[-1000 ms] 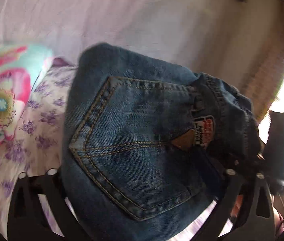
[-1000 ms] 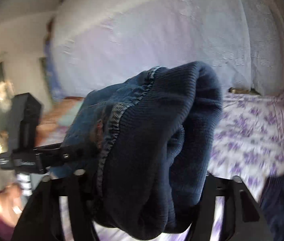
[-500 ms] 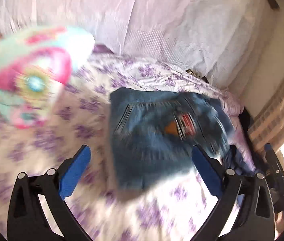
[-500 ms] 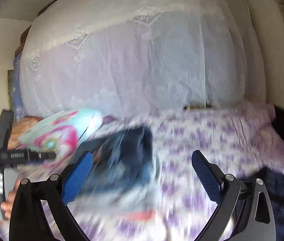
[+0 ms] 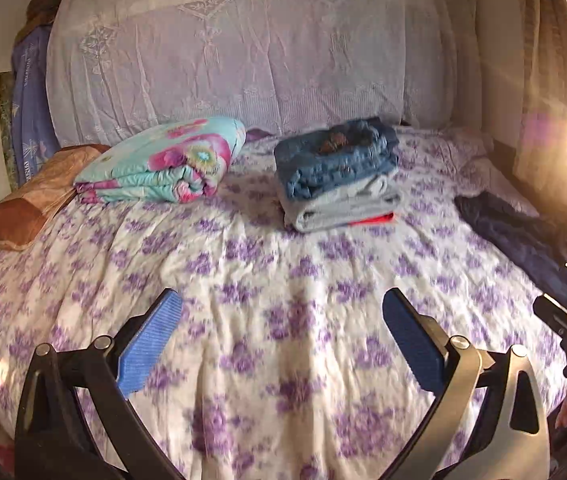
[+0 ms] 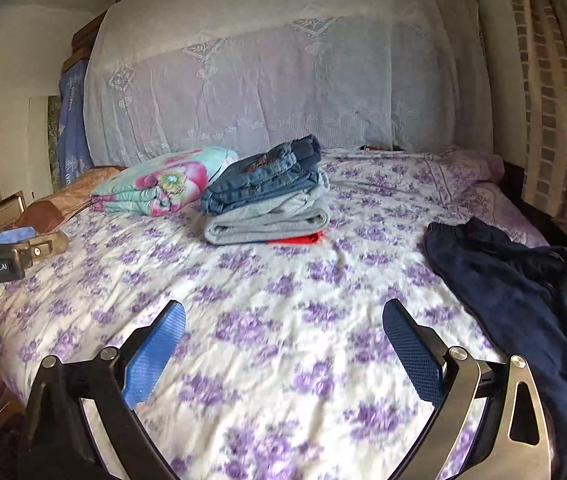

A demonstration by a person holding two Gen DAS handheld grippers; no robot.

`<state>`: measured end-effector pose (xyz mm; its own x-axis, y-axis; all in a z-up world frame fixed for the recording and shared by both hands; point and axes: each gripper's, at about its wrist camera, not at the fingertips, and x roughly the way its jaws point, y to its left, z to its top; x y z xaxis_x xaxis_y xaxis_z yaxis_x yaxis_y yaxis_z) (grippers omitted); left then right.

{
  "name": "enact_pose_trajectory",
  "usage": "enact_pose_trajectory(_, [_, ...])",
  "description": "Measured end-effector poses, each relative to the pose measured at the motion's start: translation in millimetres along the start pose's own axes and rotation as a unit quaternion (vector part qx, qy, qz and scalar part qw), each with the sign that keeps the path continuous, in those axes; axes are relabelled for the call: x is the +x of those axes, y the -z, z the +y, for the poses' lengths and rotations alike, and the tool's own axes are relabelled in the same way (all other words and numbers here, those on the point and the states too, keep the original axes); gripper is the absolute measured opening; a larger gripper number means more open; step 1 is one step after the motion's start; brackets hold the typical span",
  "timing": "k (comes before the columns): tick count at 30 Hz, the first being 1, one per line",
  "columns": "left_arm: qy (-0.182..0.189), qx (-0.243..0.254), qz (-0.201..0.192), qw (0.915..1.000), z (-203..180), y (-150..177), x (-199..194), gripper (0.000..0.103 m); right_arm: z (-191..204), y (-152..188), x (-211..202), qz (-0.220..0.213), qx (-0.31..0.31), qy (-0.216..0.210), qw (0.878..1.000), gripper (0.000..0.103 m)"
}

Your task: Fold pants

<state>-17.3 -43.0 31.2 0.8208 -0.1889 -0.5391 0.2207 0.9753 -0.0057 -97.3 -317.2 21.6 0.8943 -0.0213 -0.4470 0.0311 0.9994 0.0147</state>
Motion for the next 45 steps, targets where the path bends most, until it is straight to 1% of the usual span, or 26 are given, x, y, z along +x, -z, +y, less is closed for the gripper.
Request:
enact_pose_trajectory(2, [-0.001,0.0,0.007,1.0,-1,6,-4,0.098,1,-1,-8,-0.003,0.002,0.003,1.0,0.099])
enact_pose_trajectory(5, [-0.01,-0.004,0.0,0.9999,-2,12,-15,0.098,4,-1,-28,-0.02,0.0,0.012,1.0,0.099])
enact_pose_trajectory(7, [-0.007,-0.008,-0.003,0.9999,-3,11,-20,0.098,2,-3,-35,-0.029,0.0,0.021,0.999,0.099])
enact_pose_trajectory(11, [-0.018,-0.003,-0.01,0.9998,-4,10,-26,0.098,-1,-1,-44,-0.037,0.007,0.031,0.999,0.099])
enact_pose_trajectory(14, [-0.009,-0.002,-0.001,1.0,-5,11,-25,0.098,-2,2,-44,-0.033,0.01,0.03,0.999,0.099])
enact_pose_trajectory(17, [-0.026,-0.001,-0.004,0.9997,-6,11,-27,0.098,0,4,-43,-0.028,0.008,0.026,0.999,0.099])
enact_pose_trajectory(20, [-0.011,-0.005,0.006,0.9999,-4,10,-25,0.098,2,4,-43,-0.029,0.003,0.023,0.999,0.099])
enact_pose_trajectory(21, [-0.012,-0.003,0.006,0.9999,-5,9,-25,0.098,3,5,-43,-0.029,0.002,0.021,0.999,0.099])
enact_pose_trajectory(24, [-0.032,0.02,-0.01,0.9992,-10,9,-28,0.098,5,5,-44,-0.029,0.001,0.015,0.999,0.099])
enact_pose_trajectory(26, [-0.017,0.02,-0.013,0.9996,-10,8,-31,0.098,7,5,-44,-0.03,-0.001,0.014,0.999,0.099])
enact_pose_trajectory(27, [-0.016,0.02,-0.011,0.9996,-11,7,-31,0.098,7,5,-44,-0.03,-0.002,0.013,0.999,0.099])
enact_pose_trajectory(32, [-0.035,0.036,-0.029,0.9983,-14,7,-35,0.098,8,5,-43,-0.029,-0.002,0.013,0.999,0.099])
enact_pose_trajectory(34, [-0.029,0.035,-0.025,0.9986,-15,6,-34,0.098,7,5,-43,-0.028,-0.001,0.013,1.0,0.099])
enact_pose_trajectory(36, [-0.031,0.035,-0.021,0.9987,-15,6,-32,0.098,7,4,-43,-0.027,0.0,0.012,1.0,0.1])
enact_pose_trajectory(38, [-0.026,0.029,-0.01,0.9992,-15,7,-28,0.098,7,5,-43,-0.028,-0.001,0.01,1.0,0.099])
enact_pose_trajectory(45, [-0.041,0.018,0.006,0.999,-9,9,-21,0.098,5,6,-42,-0.028,0.0,0.013,1.0,0.099])
